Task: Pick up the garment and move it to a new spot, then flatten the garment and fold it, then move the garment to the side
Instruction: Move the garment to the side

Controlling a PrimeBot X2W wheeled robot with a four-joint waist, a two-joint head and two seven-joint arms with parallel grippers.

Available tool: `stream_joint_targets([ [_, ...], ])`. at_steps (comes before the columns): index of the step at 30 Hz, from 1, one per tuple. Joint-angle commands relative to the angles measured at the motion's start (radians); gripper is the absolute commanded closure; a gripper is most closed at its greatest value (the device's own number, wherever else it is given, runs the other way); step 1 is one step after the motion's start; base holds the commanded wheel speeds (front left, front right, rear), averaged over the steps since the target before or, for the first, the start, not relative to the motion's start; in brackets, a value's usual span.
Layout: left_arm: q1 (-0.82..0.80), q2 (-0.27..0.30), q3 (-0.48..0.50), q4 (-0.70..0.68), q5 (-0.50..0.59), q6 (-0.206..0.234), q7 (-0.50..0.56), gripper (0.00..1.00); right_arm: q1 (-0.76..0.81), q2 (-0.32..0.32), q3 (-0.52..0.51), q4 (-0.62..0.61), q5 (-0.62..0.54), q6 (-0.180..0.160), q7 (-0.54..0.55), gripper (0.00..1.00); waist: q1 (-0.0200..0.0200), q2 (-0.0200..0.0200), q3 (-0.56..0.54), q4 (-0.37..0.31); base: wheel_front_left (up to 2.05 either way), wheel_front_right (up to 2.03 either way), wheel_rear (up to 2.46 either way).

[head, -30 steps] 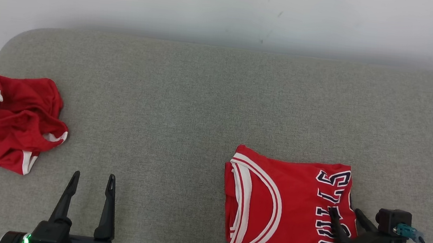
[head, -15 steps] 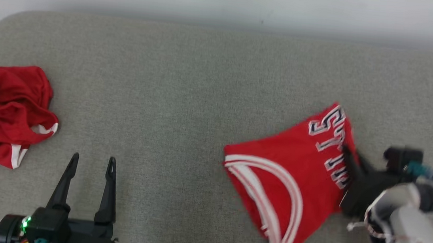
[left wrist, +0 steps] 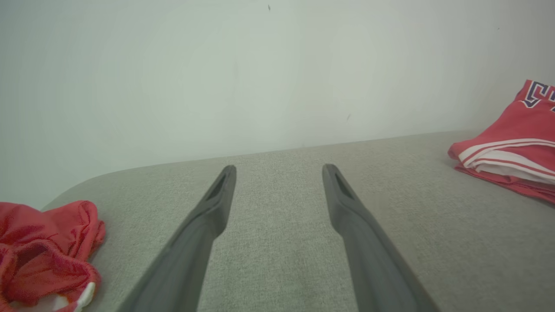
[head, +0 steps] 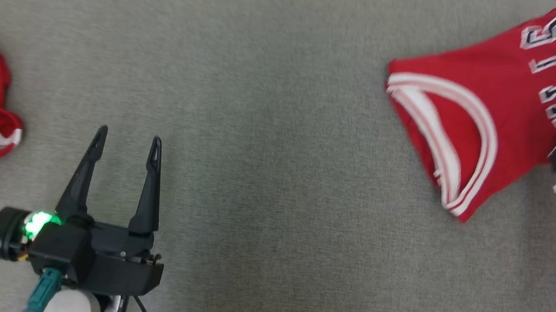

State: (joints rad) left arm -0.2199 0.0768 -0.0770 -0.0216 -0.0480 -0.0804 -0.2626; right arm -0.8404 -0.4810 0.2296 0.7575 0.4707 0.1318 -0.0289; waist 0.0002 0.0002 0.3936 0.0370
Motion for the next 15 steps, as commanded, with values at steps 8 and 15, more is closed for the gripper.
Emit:
stream_joint_targets([
  [8, -0.07, 0.056, -0.003, -0.101, 0.047, 0.0, 0.012, 0.0, -0.136, -0.092, -0.009, 0.035, 0.028, -0.003, -0.05, 1.0, -0.0002, -0.0002, 0.213, -0.153, 0.0, 0.0, 0.0],
  [15, -0.079, 0.093, -0.001, -0.203, 0.071, 0.006, 0.068, 0.0, -0.232, -0.144, 0.007, 0.066, 0.028, -0.003, -0.057, 1.0, -0.0002, -0.0002, 0.275, -0.218, 0.0, 0.0, 0.0],
])
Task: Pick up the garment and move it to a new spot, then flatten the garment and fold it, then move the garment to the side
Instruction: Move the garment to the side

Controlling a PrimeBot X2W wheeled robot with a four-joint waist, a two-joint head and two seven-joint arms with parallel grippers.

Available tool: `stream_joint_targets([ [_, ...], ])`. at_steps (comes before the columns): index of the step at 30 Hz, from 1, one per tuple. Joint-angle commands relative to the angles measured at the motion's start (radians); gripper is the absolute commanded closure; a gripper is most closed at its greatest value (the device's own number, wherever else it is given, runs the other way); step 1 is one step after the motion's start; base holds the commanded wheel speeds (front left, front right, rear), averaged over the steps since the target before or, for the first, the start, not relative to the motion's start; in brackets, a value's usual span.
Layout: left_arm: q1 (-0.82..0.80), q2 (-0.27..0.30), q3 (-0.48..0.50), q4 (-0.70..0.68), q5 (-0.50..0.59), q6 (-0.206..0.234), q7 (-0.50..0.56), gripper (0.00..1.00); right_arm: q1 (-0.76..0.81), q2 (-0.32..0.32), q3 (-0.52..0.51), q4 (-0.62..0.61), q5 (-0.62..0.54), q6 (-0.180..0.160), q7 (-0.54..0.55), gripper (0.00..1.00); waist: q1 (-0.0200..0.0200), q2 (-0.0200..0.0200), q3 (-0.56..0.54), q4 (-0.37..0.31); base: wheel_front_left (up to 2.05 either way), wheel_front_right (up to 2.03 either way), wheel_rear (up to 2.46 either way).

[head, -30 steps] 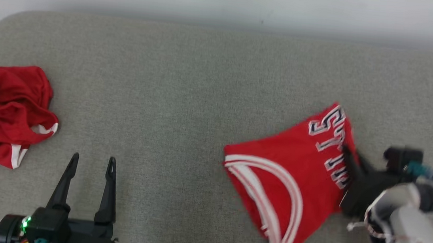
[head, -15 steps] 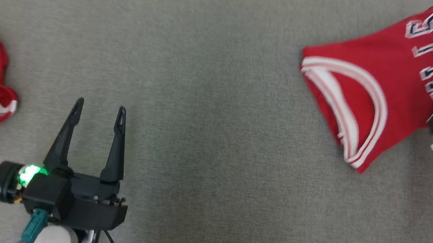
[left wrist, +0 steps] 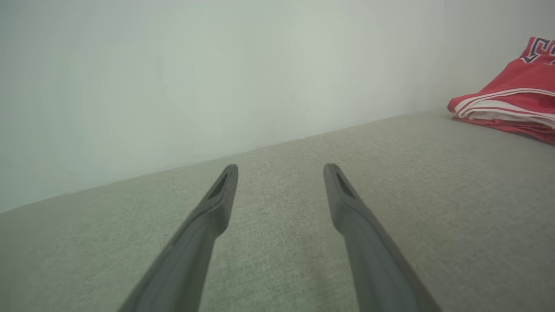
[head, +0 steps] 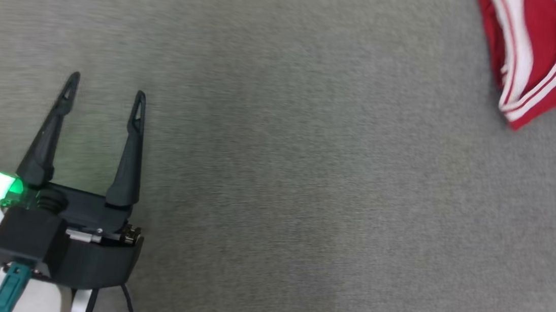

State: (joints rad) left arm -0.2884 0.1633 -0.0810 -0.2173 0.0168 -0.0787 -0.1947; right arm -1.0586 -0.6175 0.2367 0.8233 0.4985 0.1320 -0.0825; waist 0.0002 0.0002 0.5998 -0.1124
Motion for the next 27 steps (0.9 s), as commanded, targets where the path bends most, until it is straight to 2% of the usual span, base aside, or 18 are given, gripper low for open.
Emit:
stream_joint_targets([
  [1, -0.008, 0.01, 0.002, -0.02, 0.009, 0.005, 0.007, 0.0, -0.028, -0.014, 0.004, 0.006, 0.0, -0.003, -0.005, 1.0, -0.0002, -0.0002, 0.073, -0.074, 0.0, 0.0, 0.0],
  [10, 0.02, 0.032, 0.006, -0.105, 0.013, 0.009, 0.047, 0.0, -0.14, -0.083, 0.045, 0.054, -0.027, -0.003, 0.014, 1.0, -0.0002, -0.0002, 0.103, -0.09, 0.0, 0.0, 0.0],
  [25, 0.041, 0.052, 0.005, -0.148, 0.011, 0.021, 0.074, 0.0, -0.257, -0.091, 0.063, 0.174, -0.077, -0.003, 0.019, 1.0, -0.0002, -0.0002, 0.132, -0.086, 0.0, 0.0, 0.0],
  [26, 0.041, 0.053, 0.007, -0.149, 0.01, 0.022, 0.075, 0.0, -0.262, -0.087, 0.062, 0.18, -0.081, -0.003, 0.012, 0.97, -0.0002, -0.0002, 0.133, -0.087, 0.0, 0.0, 0.0],
  [27, 0.04, 0.056, 0.009, -0.15, 0.009, 0.024, 0.076, 0.0, -0.267, -0.088, 0.059, 0.186, -0.09, -0.003, 0.001, 0.37, -0.0002, -0.0002, 0.134, -0.088, 0.0, 0.0, 0.0],
])
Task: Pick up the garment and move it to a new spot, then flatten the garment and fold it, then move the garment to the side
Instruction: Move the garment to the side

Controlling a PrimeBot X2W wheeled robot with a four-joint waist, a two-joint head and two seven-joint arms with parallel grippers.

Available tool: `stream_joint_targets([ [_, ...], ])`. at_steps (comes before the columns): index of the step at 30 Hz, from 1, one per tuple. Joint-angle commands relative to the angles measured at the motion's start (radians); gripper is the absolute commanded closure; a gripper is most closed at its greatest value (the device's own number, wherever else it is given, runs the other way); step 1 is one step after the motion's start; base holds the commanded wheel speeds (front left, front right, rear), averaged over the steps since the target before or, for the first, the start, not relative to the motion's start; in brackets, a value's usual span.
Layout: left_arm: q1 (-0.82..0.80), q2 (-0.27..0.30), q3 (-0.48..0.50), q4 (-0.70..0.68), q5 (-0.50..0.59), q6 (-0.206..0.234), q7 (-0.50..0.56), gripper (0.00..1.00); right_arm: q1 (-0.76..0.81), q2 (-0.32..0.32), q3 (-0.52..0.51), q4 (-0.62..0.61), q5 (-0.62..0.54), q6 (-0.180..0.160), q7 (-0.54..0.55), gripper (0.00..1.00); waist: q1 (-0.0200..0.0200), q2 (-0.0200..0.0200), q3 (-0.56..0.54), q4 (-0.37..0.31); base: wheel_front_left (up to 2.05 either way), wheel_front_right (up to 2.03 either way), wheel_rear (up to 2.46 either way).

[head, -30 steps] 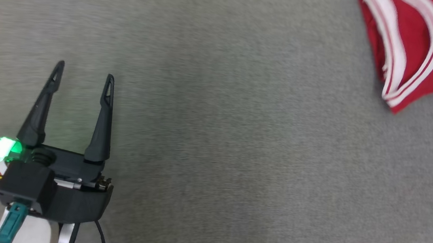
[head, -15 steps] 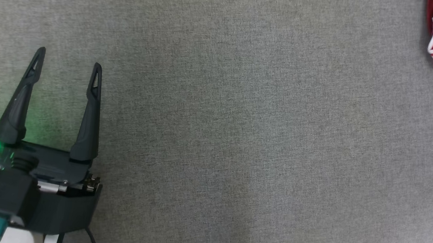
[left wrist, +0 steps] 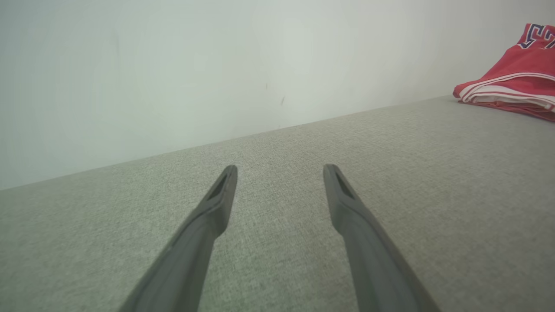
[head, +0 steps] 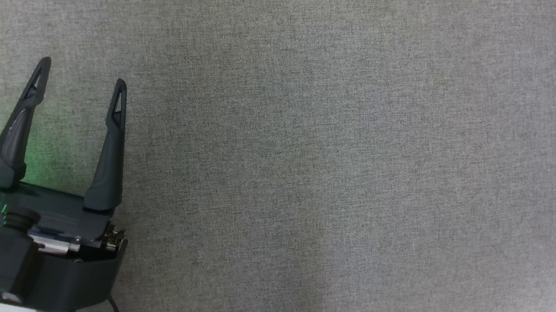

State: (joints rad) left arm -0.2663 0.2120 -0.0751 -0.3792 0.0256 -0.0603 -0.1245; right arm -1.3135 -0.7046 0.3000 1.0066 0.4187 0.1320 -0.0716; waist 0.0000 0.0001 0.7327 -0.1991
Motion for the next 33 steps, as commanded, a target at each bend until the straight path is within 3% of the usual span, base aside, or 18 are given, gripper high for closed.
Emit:
stream_joint_targets([
  [1, 0.016, 0.009, 0.005, 0.011, 0.0, 0.006, 0.007, 0.0, -0.016, -0.001, -0.006, 0.009, -0.017, -0.003, -0.022, 0.0, 0.0, -0.0001, 0.002, -0.002, 0.0, 0.0, 0.0],
  [12, 0.034, -0.009, 0.006, 0.06, -0.028, 0.026, -0.035, 0.0, -0.001, 0.052, 0.001, -0.004, -0.011, -0.003, -0.126, 0.0, 0.0, -0.0001, -0.071, 0.008, 0.0, 0.0, 0.0],
  [21, 0.101, -0.049, 0.037, 0.166, -0.09, 0.061, -0.105, 0.0, 0.112, 0.113, 0.027, -0.159, 0.022, -0.003, -0.182, 0.0, 0.0, -0.0001, -0.241, 0.066, 0.0, 0.0, 0.0],
  [33, 0.183, -0.078, 0.053, 0.264, -0.138, 0.071, -0.137, 0.0, 0.429, 0.177, -0.032, -0.414, 0.006, -0.003, -0.193, 0.0, 0.0, -0.0001, -0.444, 0.151, 0.0, 0.0, 0.0],
])
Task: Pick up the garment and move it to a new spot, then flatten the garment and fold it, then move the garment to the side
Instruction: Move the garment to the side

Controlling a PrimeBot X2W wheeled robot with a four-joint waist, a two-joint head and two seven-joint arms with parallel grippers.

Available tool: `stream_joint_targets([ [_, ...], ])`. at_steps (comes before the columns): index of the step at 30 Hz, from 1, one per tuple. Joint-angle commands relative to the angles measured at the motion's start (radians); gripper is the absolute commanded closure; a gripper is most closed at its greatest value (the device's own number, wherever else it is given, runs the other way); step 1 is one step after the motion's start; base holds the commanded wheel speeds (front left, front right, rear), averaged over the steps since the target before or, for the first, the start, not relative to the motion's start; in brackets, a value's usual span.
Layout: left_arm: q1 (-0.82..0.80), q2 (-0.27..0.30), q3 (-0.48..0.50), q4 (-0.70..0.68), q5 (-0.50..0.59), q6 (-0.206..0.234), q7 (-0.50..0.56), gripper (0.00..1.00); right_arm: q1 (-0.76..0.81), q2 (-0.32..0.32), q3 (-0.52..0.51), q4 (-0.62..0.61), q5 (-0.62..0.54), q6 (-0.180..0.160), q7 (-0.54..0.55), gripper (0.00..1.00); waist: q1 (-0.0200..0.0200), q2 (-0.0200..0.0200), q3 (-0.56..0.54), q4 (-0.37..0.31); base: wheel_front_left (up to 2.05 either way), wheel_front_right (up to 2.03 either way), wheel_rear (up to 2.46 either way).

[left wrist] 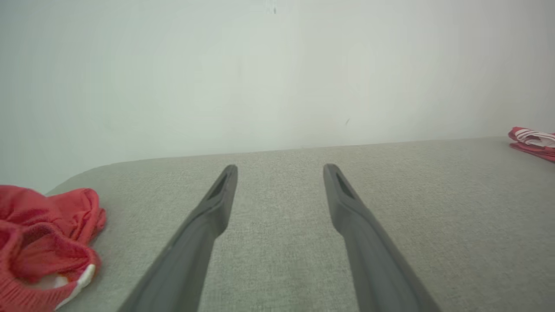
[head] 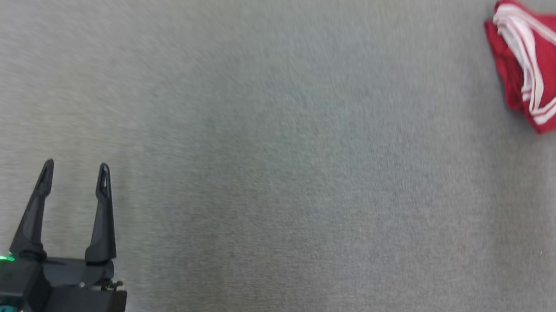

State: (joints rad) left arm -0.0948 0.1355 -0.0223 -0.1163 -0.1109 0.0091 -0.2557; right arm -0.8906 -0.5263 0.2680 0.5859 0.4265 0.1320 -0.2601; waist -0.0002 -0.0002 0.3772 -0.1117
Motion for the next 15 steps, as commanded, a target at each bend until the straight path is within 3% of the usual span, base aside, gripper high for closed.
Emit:
stream_joint_targets([
  [1, 0.017, -0.003, 0.001, 0.005, -0.005, 0.002, -0.007, 0.0, 0.04, 0.003, -0.011, -0.019, -0.007, -0.003, -0.003, 0.0, 0.0002, 0.0002, -0.1, 0.07, 0.0, 0.0, 0.0],
  [7, 0.051, -0.009, 0.002, 0.026, -0.016, -0.002, -0.009, 0.0, 0.247, 0.052, -0.095, -0.167, -0.035, -0.003, 0.024, 0.0, 0.0002, 0.0002, -0.157, 0.099, 0.0, 0.0, 0.0],
  [15, 0.1, -0.015, 0.016, 0.049, -0.033, 0.003, -0.009, 0.0, 0.526, 0.165, -0.203, -0.35, -0.081, -0.003, 0.068, 0.0, 0.0002, 0.0002, -0.218, 0.103, 0.0, 0.0, 0.0],
])
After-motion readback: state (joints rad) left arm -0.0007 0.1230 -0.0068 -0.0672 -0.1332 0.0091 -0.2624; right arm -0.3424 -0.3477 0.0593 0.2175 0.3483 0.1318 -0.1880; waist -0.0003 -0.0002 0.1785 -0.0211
